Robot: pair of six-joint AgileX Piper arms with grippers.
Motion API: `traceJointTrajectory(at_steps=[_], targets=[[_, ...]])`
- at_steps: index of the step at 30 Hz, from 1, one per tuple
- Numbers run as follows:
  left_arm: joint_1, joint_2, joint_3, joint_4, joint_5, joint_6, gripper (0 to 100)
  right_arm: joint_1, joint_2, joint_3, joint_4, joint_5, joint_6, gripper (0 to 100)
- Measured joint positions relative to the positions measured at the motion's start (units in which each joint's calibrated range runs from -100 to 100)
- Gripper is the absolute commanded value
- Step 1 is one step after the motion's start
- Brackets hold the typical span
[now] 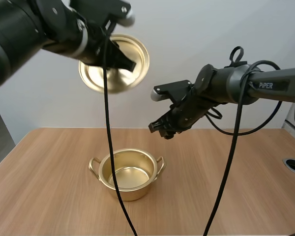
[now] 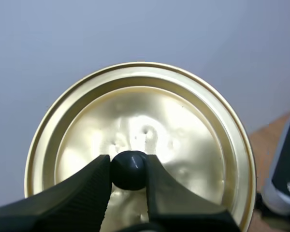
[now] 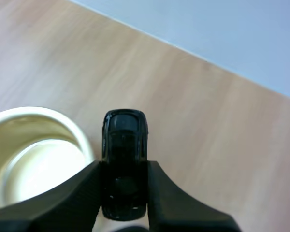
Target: Open the pot, put the car inside, and close it
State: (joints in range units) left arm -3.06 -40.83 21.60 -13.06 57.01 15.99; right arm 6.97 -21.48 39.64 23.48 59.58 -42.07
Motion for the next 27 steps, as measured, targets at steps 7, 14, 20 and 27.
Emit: traceJointTrajectory(at_steps=[7,14,20,27], targets=[[2.34,-1.58,-12.79,-3.17,5.26,-1.02,0,3.91,2.33,0.00,6.15,5.49,-5.22,0],[2.34,-1.58,-17.09,-11.57,14.42,1.26,0,7.66,9.41,0.12,6.08,8.06,-7.99,0],[2.34,-1.58,-17.09,-12.53,16.64,1.37,0,7.82,15.60,0.12,6.34,9.60,-7.99,20],[2.34,-1.58,-17.09,-12.66,19.60,1.37,0,7.82,17.71,0.12,6.34,7.67,-7.99,64]])
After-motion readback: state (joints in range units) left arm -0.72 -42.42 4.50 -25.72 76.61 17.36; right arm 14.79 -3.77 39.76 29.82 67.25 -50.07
